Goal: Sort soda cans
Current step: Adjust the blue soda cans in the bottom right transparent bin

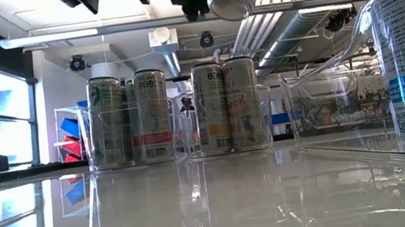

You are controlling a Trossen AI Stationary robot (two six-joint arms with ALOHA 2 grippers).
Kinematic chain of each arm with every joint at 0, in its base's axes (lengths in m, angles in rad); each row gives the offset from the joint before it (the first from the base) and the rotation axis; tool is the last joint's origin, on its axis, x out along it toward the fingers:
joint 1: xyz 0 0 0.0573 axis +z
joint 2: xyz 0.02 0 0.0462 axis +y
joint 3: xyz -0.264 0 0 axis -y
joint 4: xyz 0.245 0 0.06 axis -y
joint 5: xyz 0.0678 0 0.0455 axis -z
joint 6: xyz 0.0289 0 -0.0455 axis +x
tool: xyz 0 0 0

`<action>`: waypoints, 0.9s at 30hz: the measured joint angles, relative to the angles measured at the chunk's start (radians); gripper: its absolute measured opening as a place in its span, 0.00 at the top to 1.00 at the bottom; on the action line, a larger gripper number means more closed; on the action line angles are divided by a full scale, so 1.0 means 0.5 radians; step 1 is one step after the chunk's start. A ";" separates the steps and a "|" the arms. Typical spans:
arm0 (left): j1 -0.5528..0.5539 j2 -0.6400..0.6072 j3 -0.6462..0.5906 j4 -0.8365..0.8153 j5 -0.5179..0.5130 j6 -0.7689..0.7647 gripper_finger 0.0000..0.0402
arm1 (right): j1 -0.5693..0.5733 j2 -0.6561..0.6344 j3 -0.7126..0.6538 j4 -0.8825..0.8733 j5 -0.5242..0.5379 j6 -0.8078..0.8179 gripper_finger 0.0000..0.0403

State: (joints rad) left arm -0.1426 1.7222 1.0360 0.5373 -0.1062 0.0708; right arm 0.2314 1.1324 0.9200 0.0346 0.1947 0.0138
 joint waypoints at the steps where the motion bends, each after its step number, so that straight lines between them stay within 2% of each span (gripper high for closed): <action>1: 0.002 0.000 0.002 -0.028 -0.002 -0.009 0.30 | 0.002 0.001 0.032 -0.092 0.003 0.032 0.42; 5: 0.025 -0.058 0.002 -0.246 -0.132 -0.136 0.07 | 0.062 -0.057 0.125 -0.535 0.155 0.165 0.42; 7: 0.026 -0.108 0.002 -0.422 -0.258 -0.164 0.03 | 0.107 -0.125 0.129 -0.698 0.284 0.272 0.42; 10: 0.010 -0.191 0.000 -0.643 -0.430 -0.174 0.04 | 0.161 -0.236 0.076 -0.909 0.447 0.473 0.42; 13: -0.017 -0.275 -0.012 -0.672 -0.521 -0.170 0.05 | 0.196 -0.263 -0.012 -0.997 0.450 0.652 0.42; 18: -0.037 -0.338 -0.056 -0.651 -0.559 -0.180 0.05 | 0.227 -0.167 -0.109 -0.946 0.288 0.746 0.42; 27: -0.059 -0.330 -0.073 -0.642 -0.583 -0.243 0.05 | 0.255 0.075 -0.137 -0.918 0.112 0.580 0.42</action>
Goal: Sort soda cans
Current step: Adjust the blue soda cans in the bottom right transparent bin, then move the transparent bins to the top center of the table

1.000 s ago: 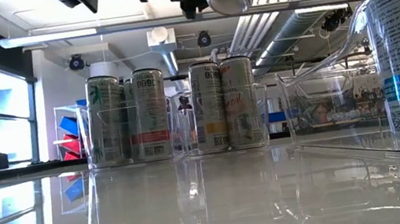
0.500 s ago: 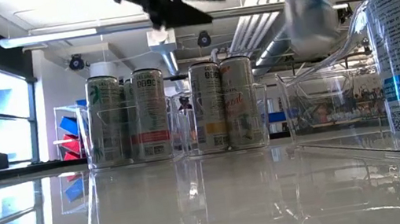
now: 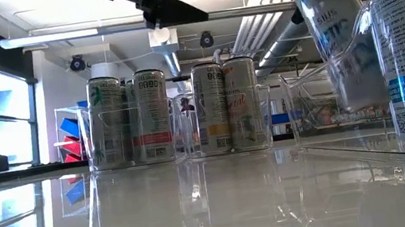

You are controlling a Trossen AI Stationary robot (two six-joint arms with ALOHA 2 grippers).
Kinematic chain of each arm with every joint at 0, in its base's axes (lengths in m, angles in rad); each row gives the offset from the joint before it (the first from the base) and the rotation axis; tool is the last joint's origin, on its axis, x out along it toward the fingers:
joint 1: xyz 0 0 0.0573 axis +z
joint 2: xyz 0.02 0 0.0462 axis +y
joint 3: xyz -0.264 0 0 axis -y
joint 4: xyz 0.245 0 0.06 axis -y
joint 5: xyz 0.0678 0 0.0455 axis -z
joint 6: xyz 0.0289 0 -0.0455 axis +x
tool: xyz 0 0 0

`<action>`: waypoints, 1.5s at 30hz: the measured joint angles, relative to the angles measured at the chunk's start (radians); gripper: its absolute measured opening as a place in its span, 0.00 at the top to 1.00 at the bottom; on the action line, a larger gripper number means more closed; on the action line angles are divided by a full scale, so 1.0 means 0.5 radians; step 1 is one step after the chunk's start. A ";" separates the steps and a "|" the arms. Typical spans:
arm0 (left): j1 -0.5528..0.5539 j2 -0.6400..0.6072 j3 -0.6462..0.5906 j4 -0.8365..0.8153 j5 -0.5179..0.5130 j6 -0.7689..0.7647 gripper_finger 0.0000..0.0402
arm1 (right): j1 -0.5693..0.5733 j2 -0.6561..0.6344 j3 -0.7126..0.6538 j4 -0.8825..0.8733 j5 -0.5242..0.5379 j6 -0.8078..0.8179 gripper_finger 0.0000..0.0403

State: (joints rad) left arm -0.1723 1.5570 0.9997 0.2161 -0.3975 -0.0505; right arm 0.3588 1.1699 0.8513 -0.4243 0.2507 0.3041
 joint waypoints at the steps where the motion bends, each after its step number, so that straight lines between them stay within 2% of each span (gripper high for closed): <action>1: -0.004 0.000 0.000 -0.001 -0.014 0.000 0.05 | 0.011 0.016 0.000 0.004 0.002 -0.035 0.42; 6: -0.017 0.000 0.000 -0.003 -0.036 0.004 0.05 | 0.109 0.060 0.001 -0.010 0.030 -0.071 0.42; 11: -0.023 0.000 0.000 0.000 -0.039 0.016 0.05 | 0.218 0.055 -0.062 0.067 0.190 -0.043 0.42; 17: -0.024 0.000 0.000 0.005 -0.038 0.017 0.04 | 0.229 0.054 -0.336 0.498 0.193 0.052 0.42; 27: -0.024 0.000 0.000 0.043 -0.037 0.009 0.04 | 0.225 0.054 -0.359 0.539 0.156 0.055 0.42; 28: -0.024 0.000 0.000 0.042 -0.037 0.005 0.04 | 0.225 0.054 -0.359 0.537 0.149 0.056 0.40; 32: -0.039 0.000 0.000 0.047 -0.037 -0.001 0.04 | 0.225 0.025 -0.306 0.497 0.175 0.090 0.18; 34: -0.054 -0.003 0.000 0.054 -0.037 -0.001 0.04 | 0.225 -0.007 -0.248 0.467 0.185 0.109 0.11; 37: -0.076 -0.005 0.000 0.108 -0.036 0.001 0.04 | 0.225 -0.050 -0.161 0.345 0.227 0.109 0.07; 45: -0.113 -0.107 0.000 0.094 -0.038 -0.033 0.04 | 0.226 -0.207 0.093 -0.043 0.293 0.109 0.08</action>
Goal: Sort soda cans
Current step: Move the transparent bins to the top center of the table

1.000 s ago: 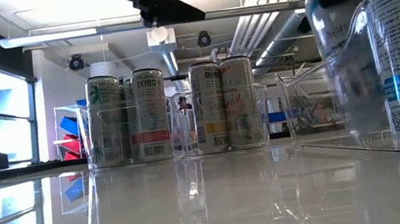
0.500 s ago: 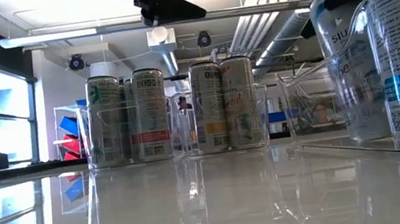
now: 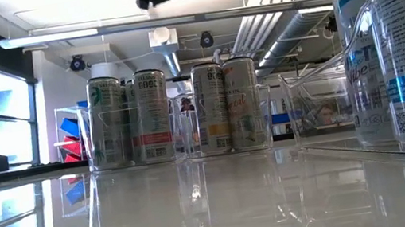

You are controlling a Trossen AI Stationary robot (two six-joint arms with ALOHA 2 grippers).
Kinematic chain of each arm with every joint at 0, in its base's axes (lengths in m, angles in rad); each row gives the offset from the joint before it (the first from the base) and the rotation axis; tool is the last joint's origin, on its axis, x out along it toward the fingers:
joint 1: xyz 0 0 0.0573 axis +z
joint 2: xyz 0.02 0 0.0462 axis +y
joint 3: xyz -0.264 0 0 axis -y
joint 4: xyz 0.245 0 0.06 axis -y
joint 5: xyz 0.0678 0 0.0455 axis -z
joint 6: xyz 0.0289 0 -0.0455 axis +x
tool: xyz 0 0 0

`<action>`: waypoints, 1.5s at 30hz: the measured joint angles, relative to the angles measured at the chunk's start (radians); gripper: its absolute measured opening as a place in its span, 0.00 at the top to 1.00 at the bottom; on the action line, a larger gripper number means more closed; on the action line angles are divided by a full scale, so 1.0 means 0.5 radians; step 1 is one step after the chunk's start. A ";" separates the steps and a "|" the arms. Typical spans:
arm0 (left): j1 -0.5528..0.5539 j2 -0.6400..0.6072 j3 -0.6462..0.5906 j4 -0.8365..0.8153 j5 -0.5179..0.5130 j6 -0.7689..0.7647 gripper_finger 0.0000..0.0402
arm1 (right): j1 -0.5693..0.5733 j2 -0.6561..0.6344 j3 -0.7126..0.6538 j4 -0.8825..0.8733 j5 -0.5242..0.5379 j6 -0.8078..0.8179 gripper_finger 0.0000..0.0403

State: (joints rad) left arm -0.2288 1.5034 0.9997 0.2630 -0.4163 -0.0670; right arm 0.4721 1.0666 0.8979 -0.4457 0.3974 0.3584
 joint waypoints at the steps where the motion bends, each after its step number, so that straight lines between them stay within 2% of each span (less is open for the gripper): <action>1: -0.005 -0.039 0.000 -0.031 -0.016 0.001 0.04 | 0.000 -0.039 0.014 -0.041 0.023 -0.002 0.08; 5: -0.028 -0.235 -0.033 -0.179 -0.146 0.049 0.04 | 0.047 -0.221 0.000 -0.271 0.218 0.043 0.08; 8: -0.033 -0.407 -0.150 -0.232 -0.224 0.047 0.04 | 0.134 -0.366 -0.040 -0.437 0.390 0.170 0.08; 11: -0.047 -0.588 -0.331 -0.250 -0.294 0.006 0.04 | 0.260 -0.456 -0.062 -0.462 0.489 0.313 0.08; 14: -0.083 -0.721 -0.506 -0.247 -0.440 -0.085 0.04 | 0.419 -0.421 -0.061 -0.346 0.512 0.440 0.07; 17: -0.136 -0.788 -0.631 -0.209 -0.517 -0.182 0.04 | 0.576 -0.243 0.007 -0.318 0.498 0.574 0.07; 22: -0.230 -0.787 -0.671 -0.155 -0.567 -0.300 0.04 | 0.825 0.171 0.289 -0.464 0.409 0.935 0.07; 27: -0.294 -0.782 -0.671 -0.092 -0.635 -0.320 0.04 | 1.012 0.600 0.573 -0.612 0.247 1.313 0.07; 31: -0.316 -0.782 -0.671 -0.024 -0.671 -0.309 0.04 | 1.074 0.927 0.738 -0.630 -0.027 1.350 0.09; 35: -0.317 -0.782 -0.671 0.032 -0.671 -0.299 0.04 | 1.059 1.204 0.919 -0.792 -0.046 1.258 0.17; 39: -0.317 -0.782 -0.671 0.056 -0.671 -0.297 0.04 | 0.991 1.437 1.073 -1.161 -0.055 1.218 0.29; 42: -0.317 -0.782 -0.671 0.056 -0.671 -0.298 0.04 | 0.927 1.544 1.147 -1.352 -0.064 1.210 0.37; 45: -0.317 -0.782 -0.671 0.055 -0.671 -0.297 0.04 | 0.895 1.583 1.205 -1.392 -0.112 1.119 0.43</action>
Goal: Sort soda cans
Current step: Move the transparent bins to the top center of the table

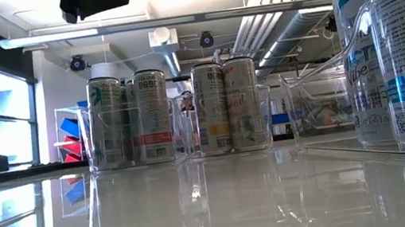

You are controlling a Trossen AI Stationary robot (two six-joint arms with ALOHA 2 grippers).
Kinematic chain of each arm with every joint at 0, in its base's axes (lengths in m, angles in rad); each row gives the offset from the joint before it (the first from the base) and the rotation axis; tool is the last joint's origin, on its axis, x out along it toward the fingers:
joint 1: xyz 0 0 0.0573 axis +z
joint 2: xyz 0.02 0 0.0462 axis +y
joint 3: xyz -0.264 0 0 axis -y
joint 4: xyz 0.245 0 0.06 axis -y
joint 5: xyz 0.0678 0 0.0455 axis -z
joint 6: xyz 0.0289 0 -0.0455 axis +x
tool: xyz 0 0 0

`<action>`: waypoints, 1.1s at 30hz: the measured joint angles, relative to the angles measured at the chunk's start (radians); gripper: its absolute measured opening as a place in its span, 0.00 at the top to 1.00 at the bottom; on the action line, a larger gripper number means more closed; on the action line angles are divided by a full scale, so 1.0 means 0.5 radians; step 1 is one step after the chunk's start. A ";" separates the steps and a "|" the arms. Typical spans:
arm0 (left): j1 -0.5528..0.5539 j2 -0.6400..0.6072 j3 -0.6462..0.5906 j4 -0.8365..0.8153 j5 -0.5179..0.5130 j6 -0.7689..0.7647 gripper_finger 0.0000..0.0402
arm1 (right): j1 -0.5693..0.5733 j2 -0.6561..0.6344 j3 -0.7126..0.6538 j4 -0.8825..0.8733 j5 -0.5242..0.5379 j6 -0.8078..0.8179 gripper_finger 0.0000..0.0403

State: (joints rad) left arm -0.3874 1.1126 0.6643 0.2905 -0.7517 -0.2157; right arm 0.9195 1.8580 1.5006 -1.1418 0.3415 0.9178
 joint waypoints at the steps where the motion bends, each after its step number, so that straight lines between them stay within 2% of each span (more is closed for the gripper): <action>1: 0.000 0.000 0.000 -0.001 0.000 0.000 0.04 | -0.008 0.003 0.023 0.001 -0.024 -0.042 0.45; 5: 0.000 0.000 0.000 -0.007 0.001 0.001 0.04 | -0.011 -0.001 0.160 -0.044 -0.035 -0.158 0.49; 9: -0.001 0.000 0.000 -0.013 0.015 0.001 0.04 | -0.025 -0.001 0.198 -0.200 0.034 -0.093 0.49; 17: -0.048 0.000 0.000 -0.017 0.017 0.003 0.04 | -0.114 -0.003 -0.050 -0.077 -0.100 -0.049 0.51; 21: -0.065 0.000 0.000 -0.018 0.017 0.002 0.04 | -0.167 0.002 -0.092 -0.023 -0.125 -0.119 0.62; 29: -0.067 0.000 0.000 -0.020 0.016 0.001 0.04 | -0.259 -0.001 -0.090 -0.004 -0.174 -0.237 0.95; 31: -0.067 0.000 0.000 -0.021 0.016 0.002 0.04 | -0.271 -0.001 -0.090 -0.003 -0.180 -0.276 0.99; 33: -0.067 0.000 0.000 -0.025 0.016 0.002 0.04 | -0.287 -0.001 -0.090 -0.021 -0.175 -0.291 0.98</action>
State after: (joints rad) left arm -0.4210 1.1126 0.6643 0.2780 -0.7437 -0.2150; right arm 0.7758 1.8576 1.4555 -1.1522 0.2540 0.7723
